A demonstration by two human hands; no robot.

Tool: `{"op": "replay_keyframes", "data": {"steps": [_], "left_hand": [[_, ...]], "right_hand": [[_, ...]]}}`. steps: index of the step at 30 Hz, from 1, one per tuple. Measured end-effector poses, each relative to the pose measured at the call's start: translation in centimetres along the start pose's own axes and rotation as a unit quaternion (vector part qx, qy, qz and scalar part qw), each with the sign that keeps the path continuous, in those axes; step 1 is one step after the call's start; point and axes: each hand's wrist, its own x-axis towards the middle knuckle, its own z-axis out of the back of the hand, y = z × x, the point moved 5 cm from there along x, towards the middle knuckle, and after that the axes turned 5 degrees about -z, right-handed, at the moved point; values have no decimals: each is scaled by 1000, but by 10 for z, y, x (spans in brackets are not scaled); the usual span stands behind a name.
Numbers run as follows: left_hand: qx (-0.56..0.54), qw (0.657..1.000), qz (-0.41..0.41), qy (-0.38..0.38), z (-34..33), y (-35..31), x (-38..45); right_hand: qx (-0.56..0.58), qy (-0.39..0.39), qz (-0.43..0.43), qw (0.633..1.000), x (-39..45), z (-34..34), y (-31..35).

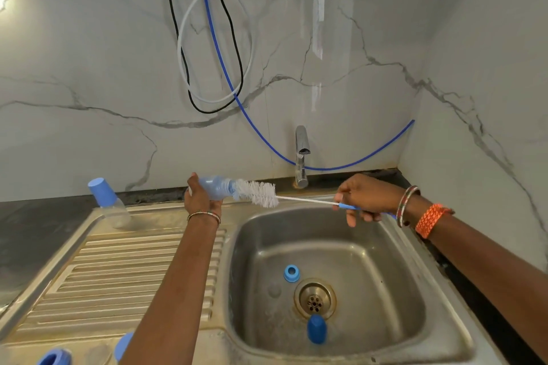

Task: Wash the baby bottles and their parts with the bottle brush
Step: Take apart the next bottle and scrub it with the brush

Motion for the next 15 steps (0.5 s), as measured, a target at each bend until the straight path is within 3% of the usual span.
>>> {"op": "replay_keyframes", "data": {"steps": [2,3,5,7,8,9,10,12,13,14,15], "left_hand": [[45,998,-14,-51,1,-4,-4],[59,995,-18,-81,3,-7,-6],[74,991,-5,-109,4,-10,-1],[103,992,23,-71,0,-10,3],[104,993,44,-34,-4,-6,8],[83,995,55,5,-9,-5,8],[66,996,49,27,-12,-4,10],[50,997,19,49,-14,-7,14],[53,997,7,49,-15,-10,10],[44,998,5,51,-14,-10,10],[41,998,6,49,-13,-9,7]], "right_hand": [[-116,-137,32,983,-6,7,2],[-200,-214,58,954,-9,11,5],[-318,-340,154,872,-18,14,16],[-363,-426,273,782,-26,8,22],[-355,-452,301,761,-29,6,21],[-319,-448,291,783,-29,7,19],[-257,-415,254,835,-28,13,16],[-85,-228,119,963,-19,14,5],[10,-101,42,994,-16,8,-3],[60,-26,2,998,-15,4,-8],[48,-25,8,999,-14,4,-10]]}}
